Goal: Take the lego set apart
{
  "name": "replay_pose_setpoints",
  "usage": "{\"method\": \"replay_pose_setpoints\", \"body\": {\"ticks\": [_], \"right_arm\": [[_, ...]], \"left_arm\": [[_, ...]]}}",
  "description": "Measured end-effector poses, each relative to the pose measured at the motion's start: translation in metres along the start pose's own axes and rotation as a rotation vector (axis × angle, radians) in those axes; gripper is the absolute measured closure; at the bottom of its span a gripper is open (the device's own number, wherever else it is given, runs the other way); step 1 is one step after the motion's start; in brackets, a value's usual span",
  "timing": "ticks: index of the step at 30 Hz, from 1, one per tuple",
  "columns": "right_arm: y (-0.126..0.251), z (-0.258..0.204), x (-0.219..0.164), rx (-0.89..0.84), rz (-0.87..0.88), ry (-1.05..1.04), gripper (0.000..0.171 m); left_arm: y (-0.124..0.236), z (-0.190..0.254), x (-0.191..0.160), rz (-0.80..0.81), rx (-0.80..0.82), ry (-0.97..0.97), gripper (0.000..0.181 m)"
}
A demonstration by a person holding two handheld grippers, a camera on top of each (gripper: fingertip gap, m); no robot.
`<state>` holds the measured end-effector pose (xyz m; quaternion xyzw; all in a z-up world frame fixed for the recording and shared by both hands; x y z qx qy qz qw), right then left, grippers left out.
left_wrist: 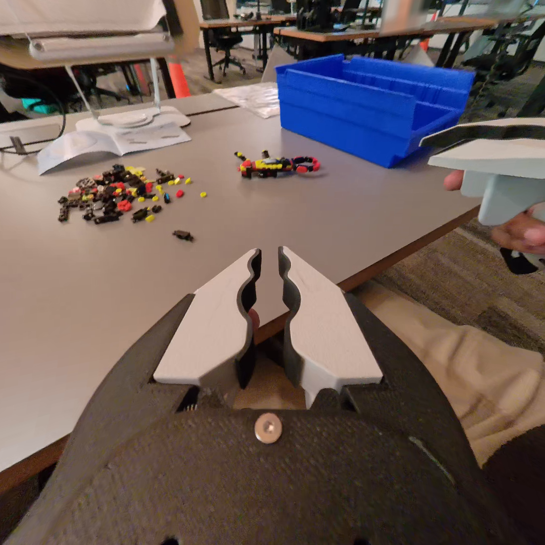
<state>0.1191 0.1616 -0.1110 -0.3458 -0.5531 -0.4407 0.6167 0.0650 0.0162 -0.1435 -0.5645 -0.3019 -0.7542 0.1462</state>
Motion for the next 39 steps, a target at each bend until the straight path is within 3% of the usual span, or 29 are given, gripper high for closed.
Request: {"method": "replay_pose_setpoints", "body": {"ticks": [5, 11, 16, 20, 25, 30, 33, 35, 39], "right_arm": [[0.003, -0.013, -0.018, 0.058, -0.059, 0.027, 0.145], [-0.018, -0.007, -0.009, 0.075, -0.067, 0.055, 0.146], [-0.043, -0.005, 0.017, 0.093, 0.017, -0.037, 0.145], [-0.068, -0.004, 0.005, 0.133, -0.043, 0.015, 0.147], [-0.093, -0.016, 0.011, 0.205, -0.034, 0.004, 0.148], [-0.124, -0.020, 0.011, 0.292, -0.045, 0.117, 0.145], [-0.137, -0.017, 0.024, 0.347, 0.003, 0.150, 0.141], [-0.140, -0.015, 0.042, 0.403, 0.078, 0.116, 0.132], [-0.143, 0.006, 0.079, 0.409, 0.236, 0.009, 0.131]], "left_arm": [[-0.007, -0.024, -0.021, -0.078, -0.012, 0.109, 0.169], [-0.021, -0.042, -0.031, -0.194, -0.041, 0.165, 0.170], [-0.039, -0.023, -0.008, -0.155, -0.135, 0.132, 0.172], [-0.043, -0.008, -0.004, -0.181, -0.230, 0.030, 0.175], [-0.054, -0.017, -0.007, -0.228, -0.245, 0.045, 0.172], [-0.068, -0.031, 0.016, -0.157, -0.254, 0.057, 0.168], [-0.077, -0.025, 0.033, -0.079, -0.355, 0.023, 0.162], [-0.083, -0.024, 0.038, -0.083, -0.377, -0.005, 0.160], [-0.098, -0.026, 0.042, -0.116, -0.387, -0.010, 0.158]]}}
Point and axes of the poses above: each gripper's, where its closed fingertips meet, y back along the fingers, x out of its top, z = x × y across the jaws, the point moved 2 cm from there along y, back along the fingers, and after that the axes turned 11 degrees about y, right-handed, at the moved point
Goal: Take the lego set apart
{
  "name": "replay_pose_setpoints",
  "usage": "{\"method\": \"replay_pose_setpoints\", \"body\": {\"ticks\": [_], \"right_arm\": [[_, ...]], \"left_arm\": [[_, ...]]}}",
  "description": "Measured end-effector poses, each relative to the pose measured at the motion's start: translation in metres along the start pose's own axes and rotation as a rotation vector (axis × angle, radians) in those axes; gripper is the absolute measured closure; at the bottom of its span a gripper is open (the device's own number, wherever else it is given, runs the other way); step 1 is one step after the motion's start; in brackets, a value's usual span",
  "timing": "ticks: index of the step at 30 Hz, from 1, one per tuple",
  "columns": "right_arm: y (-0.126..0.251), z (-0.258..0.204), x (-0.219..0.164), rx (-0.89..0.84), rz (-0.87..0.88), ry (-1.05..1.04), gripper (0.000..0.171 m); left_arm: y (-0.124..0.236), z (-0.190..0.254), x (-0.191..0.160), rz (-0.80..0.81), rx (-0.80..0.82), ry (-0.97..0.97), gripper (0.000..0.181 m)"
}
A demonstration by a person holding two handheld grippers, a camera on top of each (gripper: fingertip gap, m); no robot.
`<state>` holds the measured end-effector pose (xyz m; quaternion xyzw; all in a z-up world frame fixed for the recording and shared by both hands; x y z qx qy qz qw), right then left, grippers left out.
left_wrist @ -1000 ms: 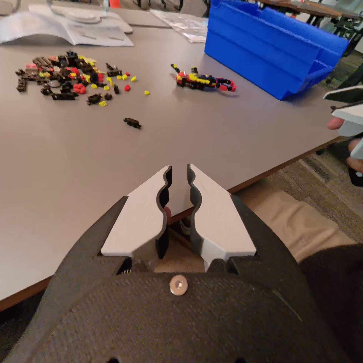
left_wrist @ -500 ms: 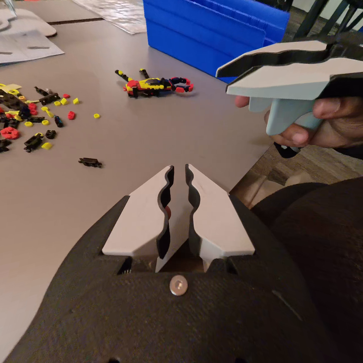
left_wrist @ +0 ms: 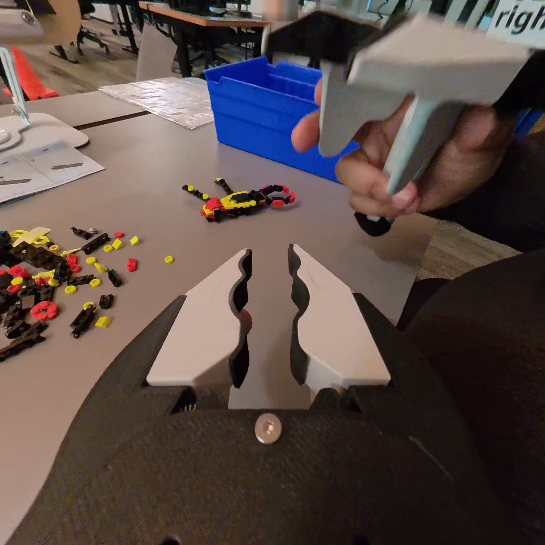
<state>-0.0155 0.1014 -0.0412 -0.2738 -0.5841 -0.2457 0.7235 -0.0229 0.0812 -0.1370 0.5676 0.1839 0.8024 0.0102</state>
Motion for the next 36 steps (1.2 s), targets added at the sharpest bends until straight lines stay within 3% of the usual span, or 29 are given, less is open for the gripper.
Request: {"method": "replay_pose_setpoints", "body": {"ticks": [3, 7, 10, 15, 20, 24, 29, 32, 36], "right_arm": [[0.000, 0.018, 0.000, 0.000, -0.005, 0.011, 0.130], [0.006, 0.029, -0.033, 0.027, -0.159, -0.022, 0.115], [0.016, 0.046, -0.054, -0.061, -0.253, 0.008, 0.111], [0.044, 0.083, -0.093, -0.238, -0.468, 0.026, 0.086], [0.059, 0.102, -0.129, -0.335, -0.610, -0.123, 0.083], [0.063, 0.108, -0.148, -0.376, -0.727, -0.067, 0.102], [0.070, 0.111, -0.171, -0.397, -0.855, -0.026, 0.111], [0.070, 0.104, -0.181, -0.351, -0.902, -0.059, 0.140], [0.060, 0.078, -0.177, -0.200, -0.876, -0.093, 0.141]], "left_arm": [[-0.010, -0.012, 0.000, -0.021, 0.031, -0.004, 0.157], [-0.010, -0.022, -0.005, -0.061, 0.077, 0.027, 0.160], [-0.010, -0.025, 0.001, -0.051, 0.096, 0.005, 0.165], [-0.024, -0.029, 0.002, -0.055, 0.078, 0.019, 0.163], [-0.029, -0.030, -0.001, -0.054, 0.091, -0.018, 0.163], [-0.028, -0.033, -0.002, -0.045, 0.103, -0.047, 0.164], [-0.027, -0.032, -0.001, -0.036, 0.082, -0.012, 0.163], [-0.028, -0.033, -0.004, -0.046, 0.086, -0.018, 0.163], [-0.029, -0.038, -0.006, -0.062, 0.124, -0.055, 0.163]]}}
Point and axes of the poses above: each gripper's, where its closed fingertips meet, y back along the fingers, x out of its top, z = x × y across the jaws, the point moved 2 cm from there along y, back along the fingers, and after that the axes turned 11 degrees about y, right-handed, at the moved point
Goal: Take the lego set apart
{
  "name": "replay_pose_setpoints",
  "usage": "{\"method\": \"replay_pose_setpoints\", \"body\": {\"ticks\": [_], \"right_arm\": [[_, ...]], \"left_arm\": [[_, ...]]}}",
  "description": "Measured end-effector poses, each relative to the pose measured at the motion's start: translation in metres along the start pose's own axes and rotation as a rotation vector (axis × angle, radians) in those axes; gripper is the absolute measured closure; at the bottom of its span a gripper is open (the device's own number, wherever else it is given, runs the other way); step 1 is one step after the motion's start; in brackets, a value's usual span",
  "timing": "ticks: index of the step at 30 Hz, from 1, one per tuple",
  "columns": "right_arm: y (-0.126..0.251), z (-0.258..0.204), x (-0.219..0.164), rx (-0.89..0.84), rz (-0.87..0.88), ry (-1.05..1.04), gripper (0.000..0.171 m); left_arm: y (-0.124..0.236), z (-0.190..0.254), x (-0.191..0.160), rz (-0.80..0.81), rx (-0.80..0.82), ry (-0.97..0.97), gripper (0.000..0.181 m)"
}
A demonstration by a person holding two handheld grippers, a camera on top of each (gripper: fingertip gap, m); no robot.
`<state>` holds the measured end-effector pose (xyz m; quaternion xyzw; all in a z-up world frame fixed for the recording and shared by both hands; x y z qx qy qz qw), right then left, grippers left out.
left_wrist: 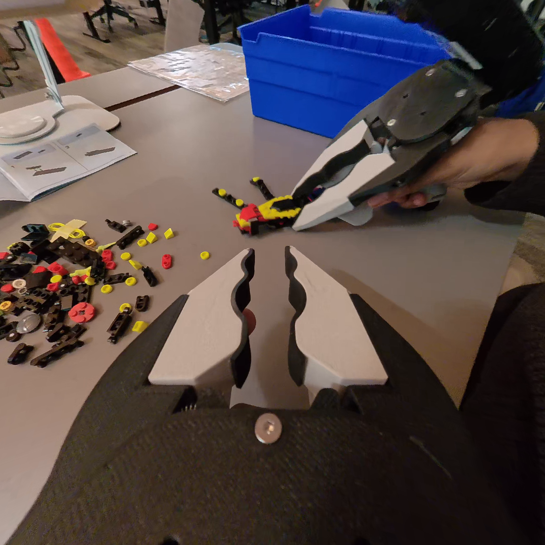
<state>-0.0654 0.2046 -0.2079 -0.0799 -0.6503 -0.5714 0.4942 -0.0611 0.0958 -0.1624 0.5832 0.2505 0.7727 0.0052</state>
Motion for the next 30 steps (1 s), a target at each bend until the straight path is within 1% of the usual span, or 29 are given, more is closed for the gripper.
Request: {"method": "replay_pose_setpoints", "body": {"ticks": [3, 7, 8, 10, 13, 17, 19, 21, 23, 25, 27, 28, 30], "right_arm": [[0.002, -0.026, 0.005, 0.125, 0.027, 0.113, 0.141], [0.013, -0.071, 0.015, 0.340, 0.117, 0.256, 0.140], [0.016, -0.081, 0.015, 0.381, 0.135, 0.287, 0.140], [0.023, -0.091, 0.018, 0.417, 0.172, 0.339, 0.140], [0.030, -0.087, 0.026, 0.385, 0.238, 0.355, 0.140], [0.034, -0.076, 0.032, 0.355, 0.270, 0.296, 0.138], [0.038, -0.083, 0.038, 0.393, 0.297, 0.273, 0.135], [0.041, -0.100, 0.044, 0.451, 0.336, 0.270, 0.136], [0.037, -0.116, 0.042, 0.466, 0.317, 0.323, 0.137], [0.029, -0.121, 0.036, 0.405, 0.281, 0.422, 0.146], [0.021, -0.113, 0.027, 0.328, 0.231, 0.476, 0.157], [0.018, -0.104, 0.024, 0.287, 0.209, 0.479, 0.153], [0.015, -0.080, 0.021, 0.195, 0.167, 0.447, 0.154]], "left_arm": [[0.002, -0.005, 0.002, 0.012, 0.017, 0.009, 0.162], [0.006, -0.006, 0.005, 0.036, -0.027, 0.037, 0.151], [0.008, -0.006, 0.006, 0.043, -0.039, 0.044, 0.149], [0.008, -0.012, 0.006, 0.041, -0.015, 0.066, 0.149], [0.007, -0.025, 0.002, 0.016, 0.051, 0.077, 0.151], [0.008, -0.037, 0.000, -0.004, 0.112, 0.113, 0.153], [0.008, -0.045, -0.003, -0.019, 0.140, 0.156, 0.153], [0.007, -0.047, -0.006, -0.040, 0.131, 0.201, 0.151], [0.006, -0.049, -0.009, -0.060, 0.135, 0.224, 0.150], [0.005, -0.050, -0.011, -0.081, 0.146, 0.227, 0.150], [0.004, -0.049, -0.016, -0.113, 0.150, 0.222, 0.150], [0.003, -0.048, -0.018, -0.129, 0.151, 0.215, 0.150], [0.001, -0.041, -0.019, -0.144, 0.122, 0.179, 0.149]]}}
Point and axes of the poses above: each gripper's, where its closed fingertips meet, y back along the fingers, x out of its top, z = x × y across the jaws, the point moved 2 cm from there along y, back along the fingers, and after that the axes turned 11 degrees about y, right-handed, at the moved point
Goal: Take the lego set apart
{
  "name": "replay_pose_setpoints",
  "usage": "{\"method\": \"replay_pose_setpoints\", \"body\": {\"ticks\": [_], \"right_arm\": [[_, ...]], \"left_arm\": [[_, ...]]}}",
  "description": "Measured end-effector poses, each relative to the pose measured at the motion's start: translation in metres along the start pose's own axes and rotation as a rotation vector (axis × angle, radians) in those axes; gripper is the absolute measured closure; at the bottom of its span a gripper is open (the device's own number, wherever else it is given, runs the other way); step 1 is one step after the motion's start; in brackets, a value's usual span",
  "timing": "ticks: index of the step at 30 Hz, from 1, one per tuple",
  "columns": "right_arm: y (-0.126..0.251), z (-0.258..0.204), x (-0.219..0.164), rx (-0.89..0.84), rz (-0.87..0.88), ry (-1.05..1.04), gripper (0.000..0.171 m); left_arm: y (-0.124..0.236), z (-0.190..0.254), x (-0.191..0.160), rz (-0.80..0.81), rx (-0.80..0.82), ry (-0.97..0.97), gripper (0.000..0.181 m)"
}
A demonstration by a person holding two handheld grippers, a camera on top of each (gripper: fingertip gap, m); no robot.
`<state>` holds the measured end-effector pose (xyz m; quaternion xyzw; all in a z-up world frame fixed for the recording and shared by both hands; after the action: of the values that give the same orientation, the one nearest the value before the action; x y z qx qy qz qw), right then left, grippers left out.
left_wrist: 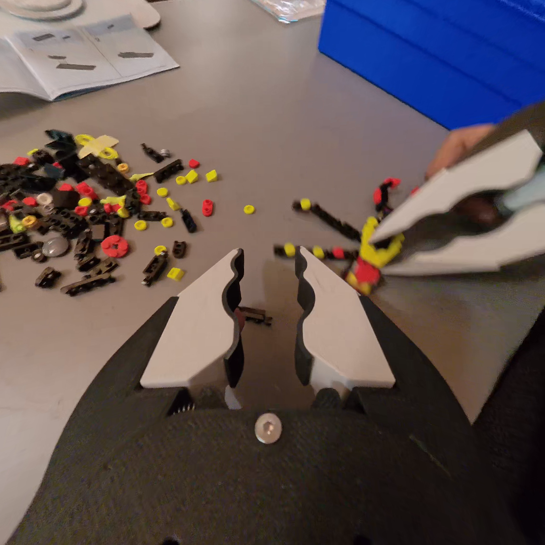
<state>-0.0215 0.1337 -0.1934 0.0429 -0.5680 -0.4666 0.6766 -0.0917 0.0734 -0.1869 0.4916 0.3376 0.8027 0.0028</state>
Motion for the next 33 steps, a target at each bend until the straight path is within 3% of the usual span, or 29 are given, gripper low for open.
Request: {"method": "replay_pose_setpoints", "body": {"ticks": [8, 13, 18, 21, 25, 29, 31, 33], "right_arm": [[0.013, 0.037, -0.017, -0.116, 0.005, -0.122, 0.151], [0.009, 0.047, -0.022, -0.265, -0.074, -0.049, 0.160], [0.009, 0.051, -0.027, -0.274, -0.097, -0.122, 0.147], [0.006, 0.046, -0.037, -0.193, -0.118, -0.203, 0.139], [0.006, 0.035, -0.025, -0.117, -0.062, -0.162, 0.151], [0.006, 0.040, -0.021, -0.182, -0.064, -0.127, 0.144], [0.007, 0.041, -0.017, -0.201, -0.045, -0.124, 0.145], [0.008, 0.042, -0.013, -0.217, -0.025, -0.114, 0.145]], "left_arm": [[-0.002, 0.010, -0.005, -0.024, -0.002, -0.092, 0.151], [-0.001, 0.003, -0.002, -0.011, 0.015, -0.042, 0.152], [0.009, -0.012, 0.016, 0.109, 0.056, 0.021, 0.157], [0.015, -0.028, 0.023, 0.161, 0.116, 0.060, 0.160], [0.021, -0.057, 0.020, 0.144, 0.251, 0.037, 0.162], [0.026, -0.069, 0.020, 0.141, 0.294, -0.003, 0.163], [0.030, -0.071, 0.020, 0.121, 0.275, -0.053, 0.163], [0.034, -0.052, 0.009, 0.054, 0.088, -0.127, 0.158]]}}
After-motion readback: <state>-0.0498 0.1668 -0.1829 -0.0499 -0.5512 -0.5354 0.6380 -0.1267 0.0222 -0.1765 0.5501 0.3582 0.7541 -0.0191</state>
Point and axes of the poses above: each gripper's, where its closed fingertips meet, y back along the fingers, x out of its top, z = x × y across the jaws, the point moved 2 cm from there along y, back along the fingers, and after that the axes turned 11 degrees about y, right-handed, at the moved point
